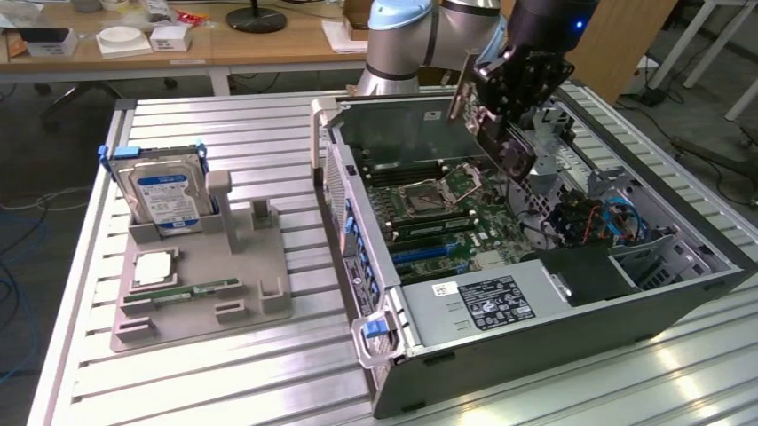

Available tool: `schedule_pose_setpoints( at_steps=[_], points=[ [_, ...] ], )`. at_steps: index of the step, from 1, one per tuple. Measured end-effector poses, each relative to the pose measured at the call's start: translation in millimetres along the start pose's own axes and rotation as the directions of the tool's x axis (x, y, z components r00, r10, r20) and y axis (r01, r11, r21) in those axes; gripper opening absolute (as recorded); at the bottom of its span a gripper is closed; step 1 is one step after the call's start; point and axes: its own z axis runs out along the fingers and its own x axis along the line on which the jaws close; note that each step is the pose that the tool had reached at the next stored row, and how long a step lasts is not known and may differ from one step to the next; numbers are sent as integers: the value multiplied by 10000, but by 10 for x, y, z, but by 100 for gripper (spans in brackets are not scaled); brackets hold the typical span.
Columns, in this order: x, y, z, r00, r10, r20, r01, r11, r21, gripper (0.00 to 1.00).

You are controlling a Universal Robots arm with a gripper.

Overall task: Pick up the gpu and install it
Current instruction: 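Insert the gpu into the slot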

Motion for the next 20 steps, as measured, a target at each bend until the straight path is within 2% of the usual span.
schedule_pose_setpoints(
  at_steps=[5, 11, 14, 20],
  points=[
    [0, 0, 5, 9970, -779, -27, 779, 9970, 3, 26],
    [0, -1, 12, 9854, -1703, -61, 1703, 9854, 3, 26],
    [0, -1, 16, 9779, -2088, -75, 2088, 9780, 3, 26],
    [0, -2, 23, 9579, -2868, -104, 2868, 9580, -1, 26]
  ],
)
